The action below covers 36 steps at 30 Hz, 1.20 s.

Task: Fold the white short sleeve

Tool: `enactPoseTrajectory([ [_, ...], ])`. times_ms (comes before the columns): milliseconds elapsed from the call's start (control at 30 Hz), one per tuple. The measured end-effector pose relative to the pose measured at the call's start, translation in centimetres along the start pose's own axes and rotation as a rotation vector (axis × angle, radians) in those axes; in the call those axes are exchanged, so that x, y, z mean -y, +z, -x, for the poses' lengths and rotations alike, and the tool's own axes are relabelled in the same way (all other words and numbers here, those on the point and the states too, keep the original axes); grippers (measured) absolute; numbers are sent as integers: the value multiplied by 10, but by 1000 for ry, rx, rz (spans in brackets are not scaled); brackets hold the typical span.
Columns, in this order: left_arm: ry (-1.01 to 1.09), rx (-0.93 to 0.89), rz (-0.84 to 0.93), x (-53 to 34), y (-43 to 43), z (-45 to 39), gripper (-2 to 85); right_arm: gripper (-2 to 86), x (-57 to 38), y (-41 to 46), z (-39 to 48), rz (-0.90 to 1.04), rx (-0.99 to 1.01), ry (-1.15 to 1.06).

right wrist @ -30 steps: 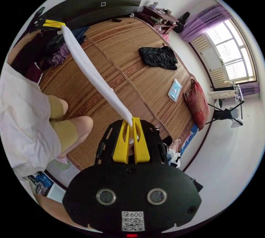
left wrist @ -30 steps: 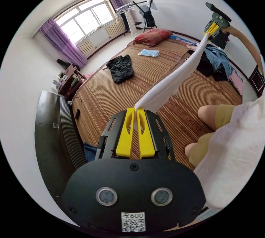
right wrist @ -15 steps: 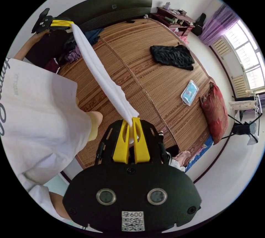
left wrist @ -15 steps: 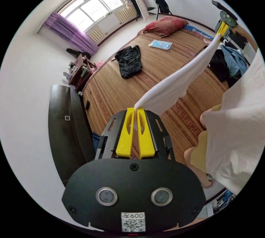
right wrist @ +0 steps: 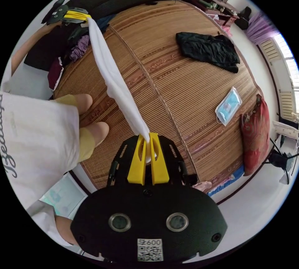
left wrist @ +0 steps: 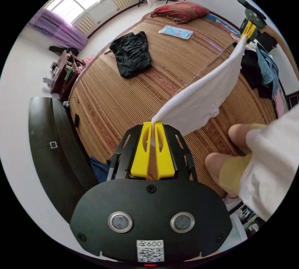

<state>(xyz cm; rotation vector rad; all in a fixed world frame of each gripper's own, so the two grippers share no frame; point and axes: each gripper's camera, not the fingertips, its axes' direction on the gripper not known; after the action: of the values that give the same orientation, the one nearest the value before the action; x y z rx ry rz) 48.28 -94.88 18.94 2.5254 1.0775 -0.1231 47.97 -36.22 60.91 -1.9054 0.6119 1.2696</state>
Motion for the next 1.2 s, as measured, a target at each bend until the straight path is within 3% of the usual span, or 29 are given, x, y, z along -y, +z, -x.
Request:
enactPoseTrajectory([
  [167, -14, 44, 21, 52, 89, 71, 19, -9, 59, 36, -123, 20, 41, 147],
  [300, -36, 59, -4, 63, 100, 91, 18, -9, 52, 17, -157, -24, -7, 211],
  [500, 27, 121, -91, -34, 24, 54, 17, -8, -56, -58, -91, -110, -68, 129],
  [667, 66, 30, -18, -134, -96, 17, 18, -9, -182, -138, -28, -90, 47, 185],
  [833, 78, -58, 10, -156, -165, 28, 18, -9, -242, -203, -24, -17, 74, 161],
  [1033, 205, 5, 13, -139, -150, 67, 18, -9, -256, -218, -96, 3, 38, 95],
  [1200, 259, -77, -9, -94, -73, 135, 17, -9, -239, -162, -206, 48, 135, 49],
])
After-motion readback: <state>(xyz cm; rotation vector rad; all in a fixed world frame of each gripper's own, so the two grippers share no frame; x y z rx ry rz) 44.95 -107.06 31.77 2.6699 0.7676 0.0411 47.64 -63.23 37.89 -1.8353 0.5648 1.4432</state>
